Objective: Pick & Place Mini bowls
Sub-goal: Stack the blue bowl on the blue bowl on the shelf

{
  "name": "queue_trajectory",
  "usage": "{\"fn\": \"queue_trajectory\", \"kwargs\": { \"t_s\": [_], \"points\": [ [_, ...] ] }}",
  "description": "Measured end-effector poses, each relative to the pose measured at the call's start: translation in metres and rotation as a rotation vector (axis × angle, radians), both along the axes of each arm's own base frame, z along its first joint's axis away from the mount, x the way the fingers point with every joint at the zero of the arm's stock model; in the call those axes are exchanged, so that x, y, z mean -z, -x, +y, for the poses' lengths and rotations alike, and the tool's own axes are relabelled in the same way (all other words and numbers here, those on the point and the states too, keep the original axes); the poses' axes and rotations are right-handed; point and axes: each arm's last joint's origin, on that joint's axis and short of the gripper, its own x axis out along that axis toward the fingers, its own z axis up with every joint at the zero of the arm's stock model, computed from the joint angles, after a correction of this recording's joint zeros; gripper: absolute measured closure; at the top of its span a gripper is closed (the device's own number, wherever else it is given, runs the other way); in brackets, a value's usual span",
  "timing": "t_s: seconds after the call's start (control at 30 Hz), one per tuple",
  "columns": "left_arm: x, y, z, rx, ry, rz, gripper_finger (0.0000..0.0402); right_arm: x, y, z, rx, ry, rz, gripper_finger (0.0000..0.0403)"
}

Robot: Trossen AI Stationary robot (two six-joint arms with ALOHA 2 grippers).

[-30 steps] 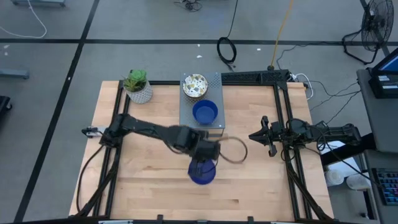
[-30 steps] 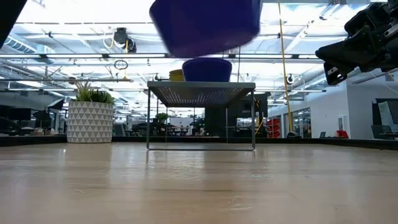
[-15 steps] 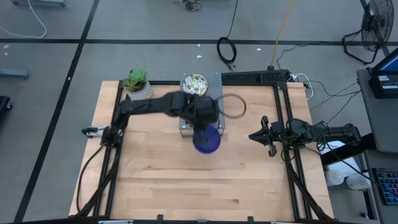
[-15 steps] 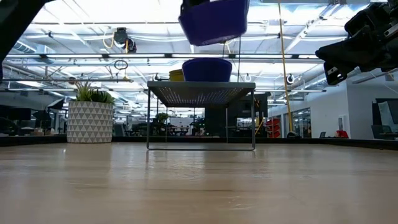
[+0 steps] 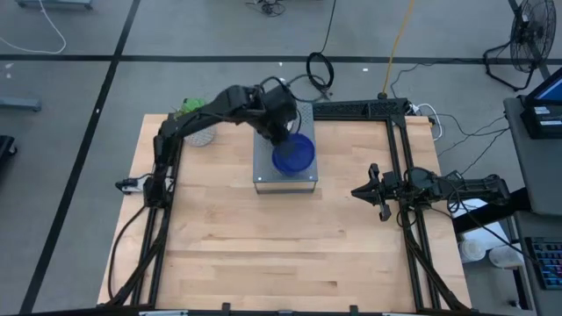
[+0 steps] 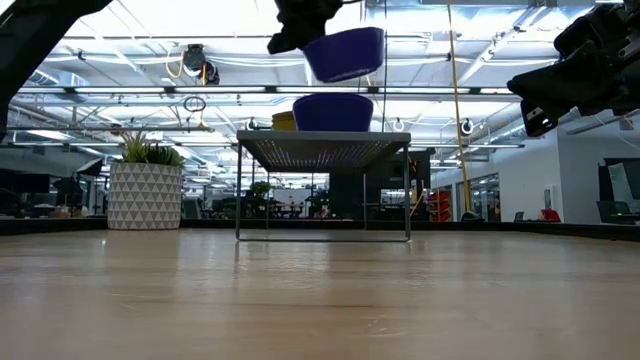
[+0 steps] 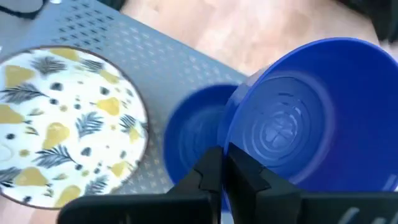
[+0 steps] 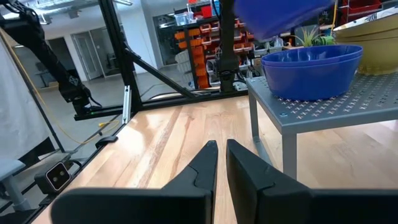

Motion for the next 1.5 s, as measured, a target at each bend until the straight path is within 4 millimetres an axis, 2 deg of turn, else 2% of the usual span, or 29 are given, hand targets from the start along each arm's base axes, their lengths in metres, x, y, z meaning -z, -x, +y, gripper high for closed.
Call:
{"fn": "queue_trajectory", "kwargs": {
  "t_s": [0.33, 0.57, 0.8, 1.13, 1.37, 1.5],
  "points": [
    [0.009, 0.008, 0.026, -0.220, 0.087, 0.031, 0.0390, 0.000, 0.000, 0.000, 0.000, 0.000, 0.000, 0.0383],
    [0.026, 0.009, 0.029, -0.311, 0.053, 0.122, 0.0387, 0.000, 0.000, 0.000, 0.000, 0.000, 0.000, 0.0383],
    [0.036, 0.007, 0.028, -0.282, 0.087, 0.152, 0.0395, 0.000, 0.000, 0.000, 0.000, 0.000, 0.000, 0.0383],
    [0.036, 0.003, 0.021, -0.248, 0.088, 0.133, 0.0321, 0.000, 0.000, 0.000, 0.000, 0.000, 0.000, 0.0383],
    [0.032, 0.004, 0.017, -0.156, 0.084, 0.125, 0.0295, 0.000, 0.000, 0.000, 0.000, 0.000, 0.000, 0.0383],
    [0.020, 0.011, 0.017, -0.155, 0.083, 0.087, 0.0285, 0.000, 0.000, 0.000, 0.000, 0.000, 0.000, 0.0383]
  ]
}}
